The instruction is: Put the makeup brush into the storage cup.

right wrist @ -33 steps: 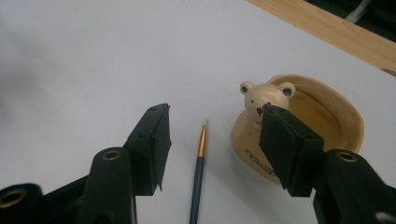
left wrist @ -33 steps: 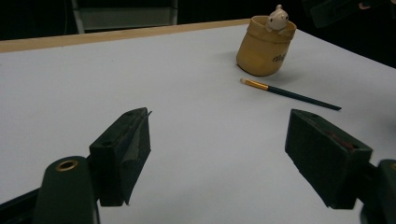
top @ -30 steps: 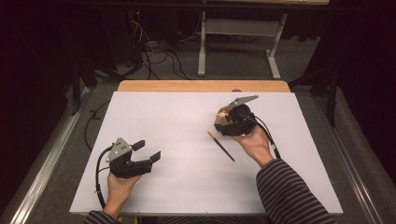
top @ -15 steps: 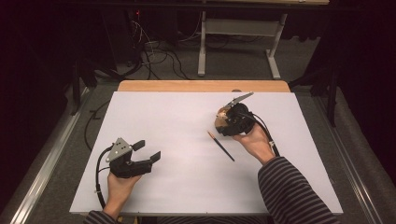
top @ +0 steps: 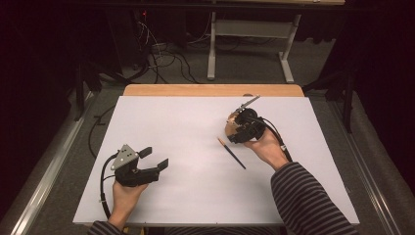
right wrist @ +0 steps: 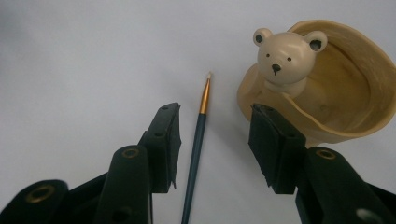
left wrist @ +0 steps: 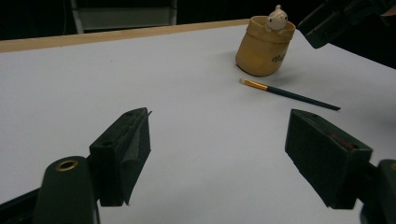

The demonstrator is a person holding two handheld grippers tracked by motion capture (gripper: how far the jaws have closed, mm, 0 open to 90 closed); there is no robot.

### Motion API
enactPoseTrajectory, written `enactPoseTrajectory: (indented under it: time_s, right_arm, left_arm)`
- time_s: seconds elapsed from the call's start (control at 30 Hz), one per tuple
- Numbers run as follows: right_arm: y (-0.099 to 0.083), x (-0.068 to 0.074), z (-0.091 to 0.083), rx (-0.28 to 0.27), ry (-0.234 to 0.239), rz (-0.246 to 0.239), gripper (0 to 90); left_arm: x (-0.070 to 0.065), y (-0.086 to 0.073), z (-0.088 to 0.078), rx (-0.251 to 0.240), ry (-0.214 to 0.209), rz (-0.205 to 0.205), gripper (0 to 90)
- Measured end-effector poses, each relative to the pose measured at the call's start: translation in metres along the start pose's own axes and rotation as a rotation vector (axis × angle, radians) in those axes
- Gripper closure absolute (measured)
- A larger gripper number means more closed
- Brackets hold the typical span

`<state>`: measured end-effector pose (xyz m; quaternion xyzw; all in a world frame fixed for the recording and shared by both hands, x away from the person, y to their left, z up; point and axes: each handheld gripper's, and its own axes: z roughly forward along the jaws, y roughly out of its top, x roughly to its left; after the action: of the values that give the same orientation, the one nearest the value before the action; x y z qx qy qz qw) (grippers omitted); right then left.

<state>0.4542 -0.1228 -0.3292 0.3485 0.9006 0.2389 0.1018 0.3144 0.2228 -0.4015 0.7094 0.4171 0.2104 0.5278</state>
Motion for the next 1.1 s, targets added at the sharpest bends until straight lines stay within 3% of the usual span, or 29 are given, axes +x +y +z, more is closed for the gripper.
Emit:
enactPoseTrajectory:
  time_s: [0.7, 0.83, 1.1]
  right_arm:
    - [0.008, 0.002, 0.022, 0.141, 0.018, -0.031, 64.4]
    - [0.008, 0.004, 0.027, 0.176, 0.027, -0.013, 65.4]
    - [0.008, 0.004, 0.035, 0.206, 0.033, -0.023, 65.8]
  left_arm:
    - [0.000, 0.000, -0.001, -0.006, 0.001, -0.002, 22.8]
    - [0.000, 0.000, -0.001, -0.006, 0.000, -0.002, 22.8]
    - [0.000, 0.000, -0.001, -0.006, 0.001, -0.001, 22.8]
